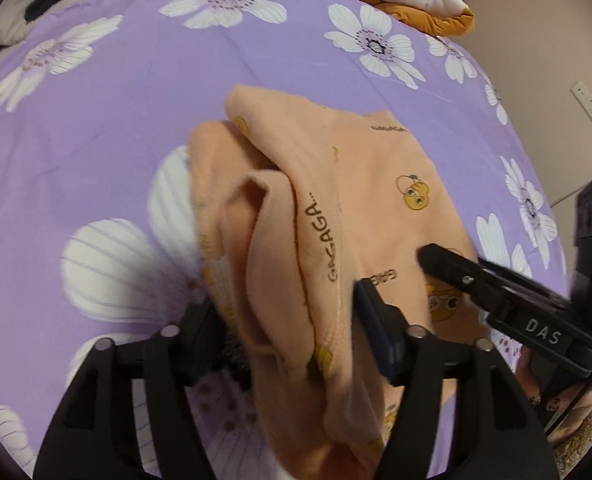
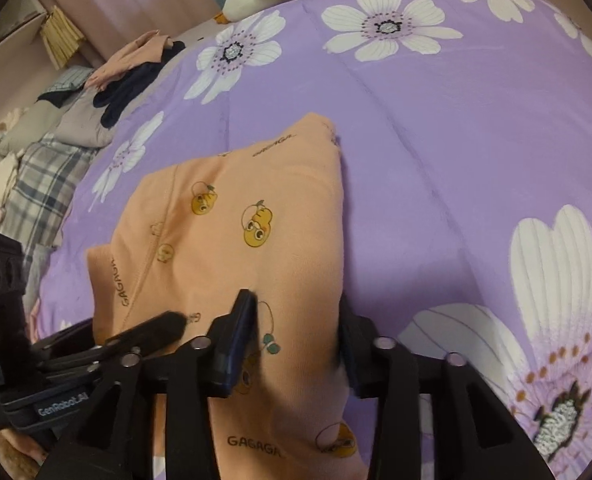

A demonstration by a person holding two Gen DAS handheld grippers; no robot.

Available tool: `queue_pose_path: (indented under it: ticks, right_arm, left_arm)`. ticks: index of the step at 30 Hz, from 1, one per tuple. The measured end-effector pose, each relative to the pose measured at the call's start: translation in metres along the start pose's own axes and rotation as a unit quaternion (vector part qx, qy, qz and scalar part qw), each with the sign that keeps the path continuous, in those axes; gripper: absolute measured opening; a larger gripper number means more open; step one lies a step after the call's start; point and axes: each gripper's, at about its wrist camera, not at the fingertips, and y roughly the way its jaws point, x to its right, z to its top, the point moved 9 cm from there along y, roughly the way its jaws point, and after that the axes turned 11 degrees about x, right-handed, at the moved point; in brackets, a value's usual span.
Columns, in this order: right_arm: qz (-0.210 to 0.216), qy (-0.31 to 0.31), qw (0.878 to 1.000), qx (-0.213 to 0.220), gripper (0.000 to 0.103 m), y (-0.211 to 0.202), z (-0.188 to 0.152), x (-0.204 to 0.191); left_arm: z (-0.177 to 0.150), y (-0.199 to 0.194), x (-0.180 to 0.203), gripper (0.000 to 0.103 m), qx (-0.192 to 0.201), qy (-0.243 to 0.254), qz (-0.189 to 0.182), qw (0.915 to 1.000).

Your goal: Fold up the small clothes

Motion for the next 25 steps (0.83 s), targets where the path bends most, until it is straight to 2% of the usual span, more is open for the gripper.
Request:
queue_pose_path:
  ticks: [1,2,5,6,7,10,14,19,25]
  right_arm:
    - [-0.015,-0.009,1.0,0.007,0.055,-0.007,0.002,0.0]
    - [-0.022,-0.016,1.0,0.013,0.06,-0.011,0.004,0.001]
    - [-0.053,-0.034,0.997,0.031,0.073,-0.037,0.01,0.0]
    - [-0.062,-0.037,0.997,0.038,0.075,-0.044,0.012,0.001]
    - [-0.069,-0.041,0.996,0.049,0.075,-0.054,0.015,0.0]
    - [-0.077,-0.053,0.992,0.084,0.083,-0.086,0.025,-0.007]
    - [-0.08,-0.061,0.987,0.124,0.085,-0.118,0.032,-0.016]
    - [-0.086,-0.064,0.986,0.126,0.085,-0.13,0.028,-0.022]
    - [-0.101,-0.083,0.982,0.135,0.085,-0.138,0.025,-0.031]
  left_arm:
    - [0.002,-0.004,-0.001,0.074,0.004,0.002,0.01,0.9999]
    - [0.004,-0.011,-0.003,0.082,0.01,0.005,0.016,0.9998]
    - [0.016,-0.048,-0.005,0.095,0.051,0.015,0.025,0.9983]
    - [0.02,-0.059,-0.005,0.101,0.063,0.015,0.025,0.9976]
    - [0.023,-0.068,-0.005,0.103,0.073,0.014,0.026,0.9969]
    - [0.028,-0.098,-0.003,0.102,0.099,0.006,0.02,0.9948]
    - [0.021,-0.126,-0.006,0.102,0.116,-0.015,0.016,0.993]
    - [0.004,-0.141,-0.001,0.102,0.104,-0.03,0.005,0.9941]
    - [-0.001,-0.154,-0.004,0.102,0.12,-0.02,0.026,0.9923]
